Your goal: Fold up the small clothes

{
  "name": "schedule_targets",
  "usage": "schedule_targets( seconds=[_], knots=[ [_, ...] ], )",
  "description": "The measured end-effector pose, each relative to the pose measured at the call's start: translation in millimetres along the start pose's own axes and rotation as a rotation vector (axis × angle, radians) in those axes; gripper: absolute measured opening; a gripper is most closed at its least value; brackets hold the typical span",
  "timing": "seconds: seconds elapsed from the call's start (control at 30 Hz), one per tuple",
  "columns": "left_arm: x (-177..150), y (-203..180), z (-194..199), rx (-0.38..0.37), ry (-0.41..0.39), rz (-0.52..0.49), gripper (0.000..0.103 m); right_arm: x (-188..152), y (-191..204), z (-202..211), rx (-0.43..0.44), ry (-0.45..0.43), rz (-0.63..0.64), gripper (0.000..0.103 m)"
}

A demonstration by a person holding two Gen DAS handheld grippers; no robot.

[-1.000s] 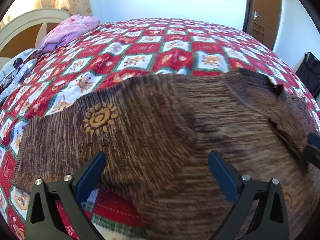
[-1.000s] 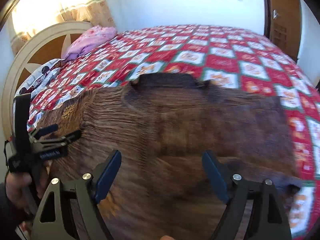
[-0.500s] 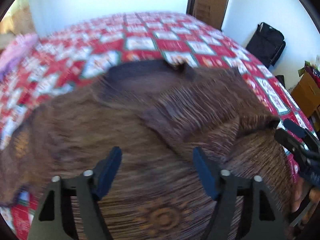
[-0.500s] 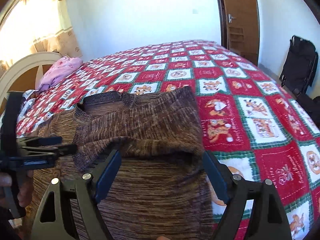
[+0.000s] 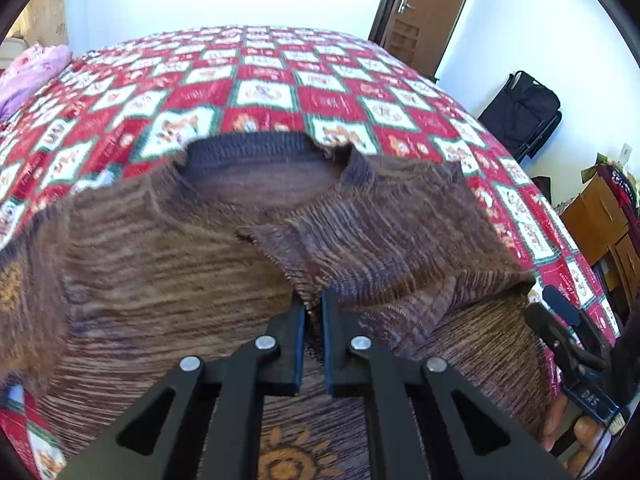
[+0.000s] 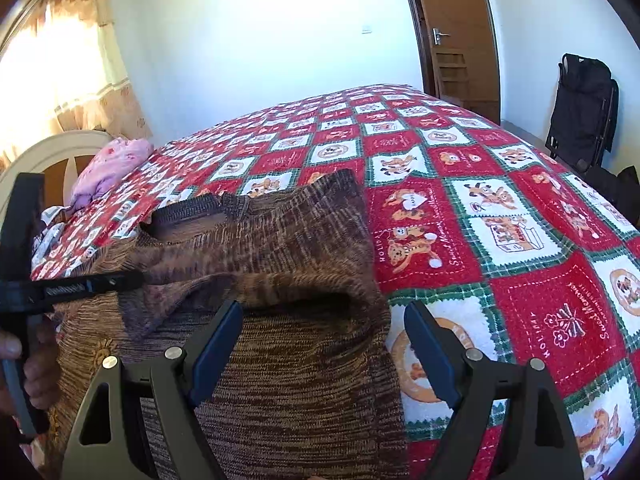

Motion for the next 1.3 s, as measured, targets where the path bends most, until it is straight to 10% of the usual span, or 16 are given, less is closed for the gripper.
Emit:
schedule_targets(
  seconds=[0.5,0.67,0.83,1.03,1.3],
  knots=[
    [-2.0,60.0,-8.6,0.155,0.038,-0.001,0.010,-9.2,2.3,-15.9,-0.002,0.085,0.024,0.084],
    [-9.9,74.8,-11.6,0.170,0.038,0.056,0.022,-5.9,7.3,-6.4,-0.009,0.045,0.042,0.084],
    [-17.4,59.5,15.2,0.213,-0.015,-0.034,0.064,7.3,65.5,-0.3,0.077,0.045,0.274,0.084],
    [-45.5,49.6,8.8,0.279,0.017,-0.121,0.065,-8.6,82.2,-58.2,0.096,0.295,0.250,0.084],
    [-76.3,78.8,47.7,0.261,-0.002,-0.092,0.068,-16.3,121.3,-34.9,0.065,0.263,0.400,0.084]
  ],
)
Point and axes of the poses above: each gripper's, at about its wrist camera, not at the fingertips, and z roughly against the way its jaws point, y to its left, x to its top, the point moved 3 cm from there along -z, roughly the way its jaws point, and after that the axes turned 5 degrees about -z, right-handed, at the moved point
